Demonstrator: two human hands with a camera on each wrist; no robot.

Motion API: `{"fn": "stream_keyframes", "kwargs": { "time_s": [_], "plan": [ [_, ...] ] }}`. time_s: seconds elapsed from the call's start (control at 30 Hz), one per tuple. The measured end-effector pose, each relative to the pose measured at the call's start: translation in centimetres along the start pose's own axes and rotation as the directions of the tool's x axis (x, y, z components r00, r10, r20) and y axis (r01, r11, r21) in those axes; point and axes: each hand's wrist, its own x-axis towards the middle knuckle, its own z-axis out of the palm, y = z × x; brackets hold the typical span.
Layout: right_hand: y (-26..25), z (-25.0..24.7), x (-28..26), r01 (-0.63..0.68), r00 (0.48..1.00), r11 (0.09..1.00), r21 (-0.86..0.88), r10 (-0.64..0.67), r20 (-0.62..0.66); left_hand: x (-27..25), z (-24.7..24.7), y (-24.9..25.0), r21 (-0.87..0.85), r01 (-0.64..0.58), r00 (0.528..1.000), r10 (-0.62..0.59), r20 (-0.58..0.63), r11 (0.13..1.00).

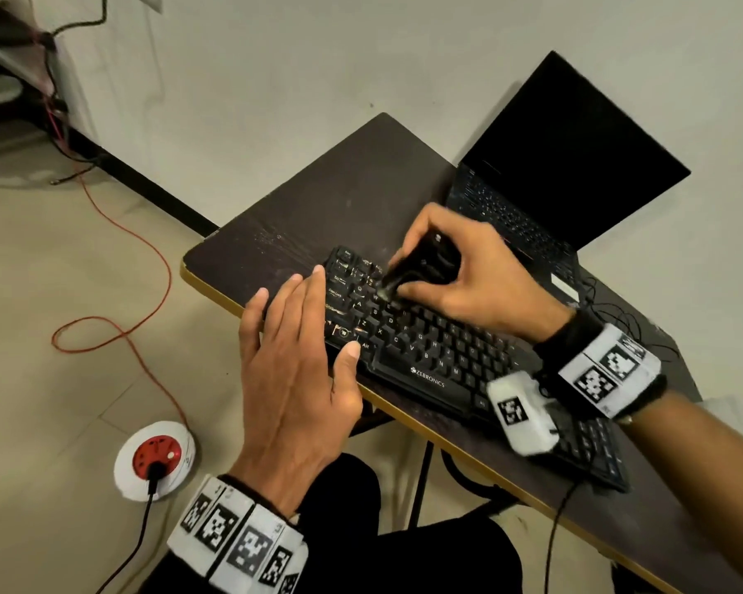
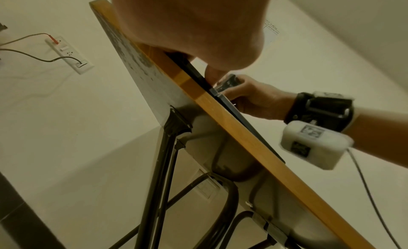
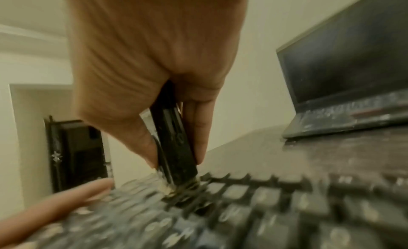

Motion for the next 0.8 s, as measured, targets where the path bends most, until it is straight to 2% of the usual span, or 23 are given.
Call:
{"fn": "stream_keyframes", "kwargs": {
  "time_s": [0.07, 0.17, 0.27, 0.4, 0.53, 0.67, 0.8],
  "plan": [
    [0.8, -0.6, 0.3, -0.053, 0.997, 0.998, -0.012, 0.053, -0.059, -0.1, 0.0, 0.0, 0.008, -0.003, 1.000, 0.003, 0.008, 1.000],
    [1.2, -0.4, 0.1, -0.095, 0.995, 0.993, 0.071, 0.095, -0.002, 0.1, 0.0, 0.1, -0.007, -0.001, 1.000, 0.001, 0.004, 1.000],
    [1.3, -0.4, 0.3, -0.141, 0.987, 0.989, 0.039, 0.143, -0.068, 0.0, 0.0, 0.0, -0.001, -0.004, 1.000, 0.004, 0.004, 1.000],
    [1.3, 0.0, 0.6, -0.143, 0.987, 0.986, 0.081, 0.148, -0.056, 0.0, -0.1, 0.1, -0.014, -0.001, 1.000, 0.001, 0.006, 1.000],
    [1.1, 0.1, 1.3, -0.177, 0.976, 0.984, 0.002, 0.176, -0.129, 0.0, 0.0, 0.1, -0.019, -0.001, 1.000, 0.002, 0.002, 1.000],
    [0.6, 0.3, 1.5, -0.155, 0.984, 0.988, 0.004, 0.154, -0.084, 0.0, -0.1, 0.1, -0.040, -0.004, 1.000, 0.004, 0.001, 0.999],
    [1.0, -0.2, 1.6, -0.207, 0.969, 0.978, -0.011, 0.204, -0.136, -0.1, -0.1, 0.0, -0.037, -0.004, 1.000, 0.004, 0.007, 0.999]
  ]
}}
